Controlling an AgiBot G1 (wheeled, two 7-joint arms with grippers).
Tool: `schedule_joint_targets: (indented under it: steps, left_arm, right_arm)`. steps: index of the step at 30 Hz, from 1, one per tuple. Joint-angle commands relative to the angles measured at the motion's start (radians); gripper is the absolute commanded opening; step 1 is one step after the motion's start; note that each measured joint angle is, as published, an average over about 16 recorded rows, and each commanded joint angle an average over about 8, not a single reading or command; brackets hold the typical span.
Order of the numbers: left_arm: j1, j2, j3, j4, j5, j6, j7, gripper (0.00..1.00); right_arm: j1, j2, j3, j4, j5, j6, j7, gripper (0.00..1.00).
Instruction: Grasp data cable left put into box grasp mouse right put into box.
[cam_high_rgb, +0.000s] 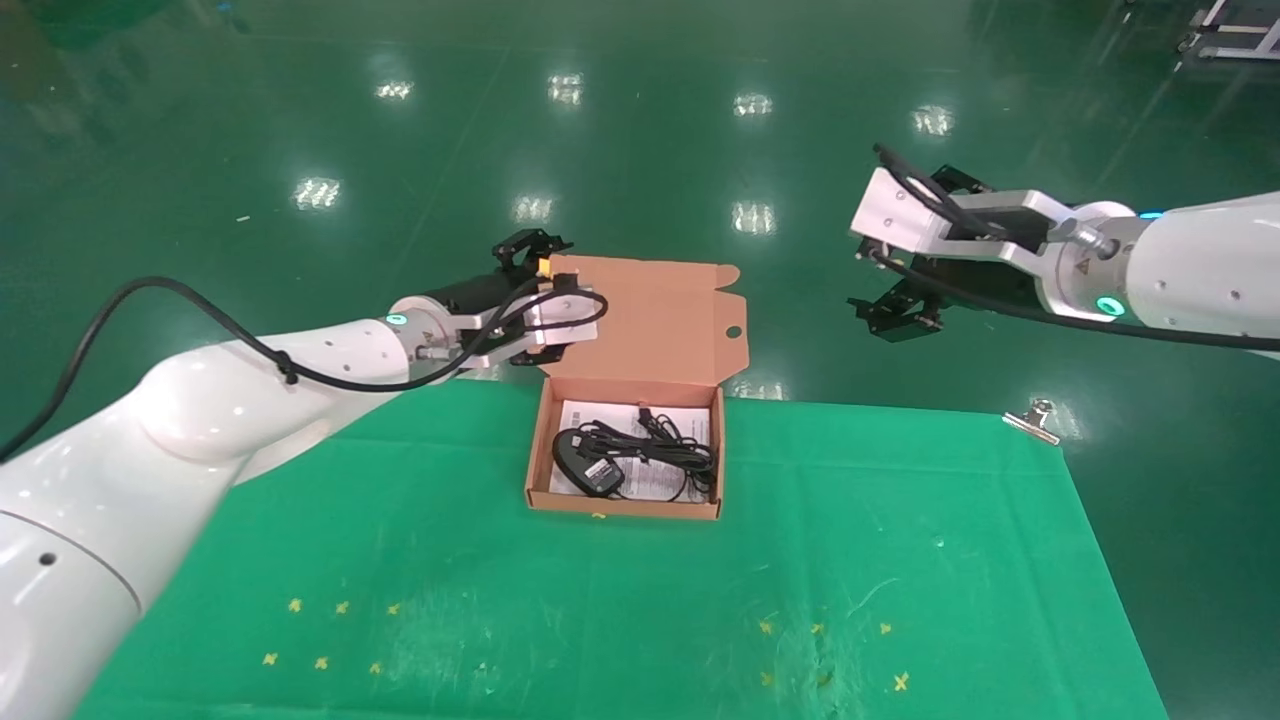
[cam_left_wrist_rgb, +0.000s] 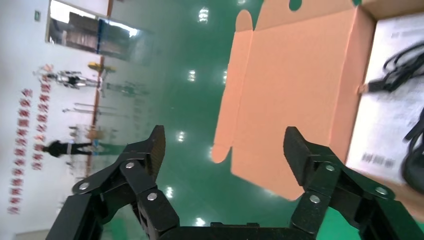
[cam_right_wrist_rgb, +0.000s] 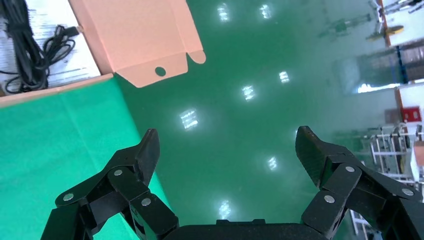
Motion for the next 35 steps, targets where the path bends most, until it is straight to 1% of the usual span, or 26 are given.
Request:
schedule_joint_targets:
  steps: [1, 32, 35]
  left_arm:
    - [0.003, -0.007, -0.005, -0.007, -0.011, 0.004, -0.009, 1.0]
    - [0.245, -0.387, -0.286, -0.417, -0.403, 0.574, -0.424, 1.0]
    - [0.256, -0.406, -0.299, -0.437, -0.422, 0.601, -0.444, 1.0]
  right_arm:
    - [-0.004, 0.004, 0.009, 0.007, 0.01, -0.01, -0.011, 1.0]
    - [-0.426, 0.113, 0.562, 0.027, 0.679, -0.435, -0.391, 1.0]
    - [-0.447, 0.119, 0.589, 0.028, 0.712, -0.456, -0.41, 1.0]
